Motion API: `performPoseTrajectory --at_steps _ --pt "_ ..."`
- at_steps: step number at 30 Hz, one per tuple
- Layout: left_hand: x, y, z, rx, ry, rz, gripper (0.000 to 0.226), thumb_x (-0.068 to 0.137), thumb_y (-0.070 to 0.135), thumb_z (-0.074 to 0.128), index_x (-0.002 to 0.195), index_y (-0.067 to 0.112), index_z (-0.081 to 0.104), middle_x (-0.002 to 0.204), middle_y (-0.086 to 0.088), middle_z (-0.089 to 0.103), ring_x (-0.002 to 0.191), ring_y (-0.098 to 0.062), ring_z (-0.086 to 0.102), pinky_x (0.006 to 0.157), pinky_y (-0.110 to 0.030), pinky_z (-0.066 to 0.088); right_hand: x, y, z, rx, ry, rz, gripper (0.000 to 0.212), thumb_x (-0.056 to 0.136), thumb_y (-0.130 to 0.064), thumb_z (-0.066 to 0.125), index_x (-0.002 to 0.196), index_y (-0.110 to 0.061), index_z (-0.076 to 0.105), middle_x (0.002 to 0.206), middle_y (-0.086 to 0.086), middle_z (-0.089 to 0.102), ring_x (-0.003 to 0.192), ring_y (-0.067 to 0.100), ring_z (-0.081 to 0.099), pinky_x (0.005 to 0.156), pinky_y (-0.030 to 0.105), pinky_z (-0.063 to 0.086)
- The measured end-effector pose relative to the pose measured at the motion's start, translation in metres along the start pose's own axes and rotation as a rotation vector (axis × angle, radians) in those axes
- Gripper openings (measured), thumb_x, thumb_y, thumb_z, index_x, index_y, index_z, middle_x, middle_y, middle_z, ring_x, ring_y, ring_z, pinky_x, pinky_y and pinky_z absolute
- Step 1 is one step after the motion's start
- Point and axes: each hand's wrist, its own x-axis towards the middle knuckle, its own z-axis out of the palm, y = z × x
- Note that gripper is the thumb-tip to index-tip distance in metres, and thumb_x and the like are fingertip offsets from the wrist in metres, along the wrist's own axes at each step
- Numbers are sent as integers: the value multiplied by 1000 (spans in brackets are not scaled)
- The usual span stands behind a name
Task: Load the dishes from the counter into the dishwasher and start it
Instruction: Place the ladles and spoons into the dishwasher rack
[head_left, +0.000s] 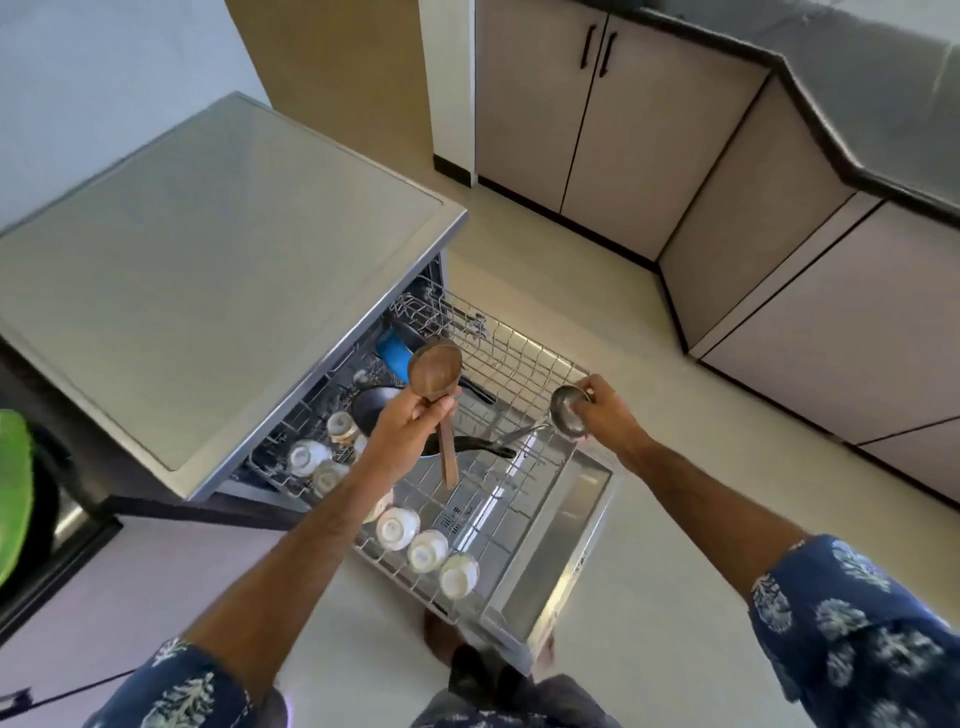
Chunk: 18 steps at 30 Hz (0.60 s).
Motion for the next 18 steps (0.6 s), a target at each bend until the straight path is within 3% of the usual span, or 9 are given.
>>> performPoseTrajectory --at_steps 3,7,9,12,18 --pt "14 -13 -2 -11 -19 6 29 85 44 66 108 27 68 98 -4 76 103 -24 70 96 -55 54 12 -5 -12 -22 63 -55 25 96 -5 46 116 -18 53 111 3 60 95 19 60 67 25 46" --pt "22 -27 4 -7 -24 9 14 94 31 63 107 30 68 97 -1 76 101 -21 71 94 -58 54 36 -7 -21 -85 108 -90 25 95 -2 46 114 -17 53 99 0 61 86 14 59 63 25 47" --pt "26 -33 7 -8 -6 -3 18 93 36 65 109 30 67 100 -1 76 102 -20 72 96 -57 53 52 -5 -26 -125 136 -99 23 96 -6 48 114 -19 53 98 3 63 86 22 63 66 35 55" --pt "36 -42 14 3 31 -35 13 97 22 62 110 23 65 100 2 77 102 -17 72 97 -56 53 82 0 -28 -191 130 -139 17 98 -15 52 114 -21 54 99 7 66 86 25 67 73 45 58" --pt "54 -47 45 65 161 -83 20 91 33 62 109 25 68 98 -3 77 101 -20 72 97 -51 54 146 10 -27 -224 183 -314 20 99 -29 57 113 -14 57 99 2 66 75 13 64 58 26 53"
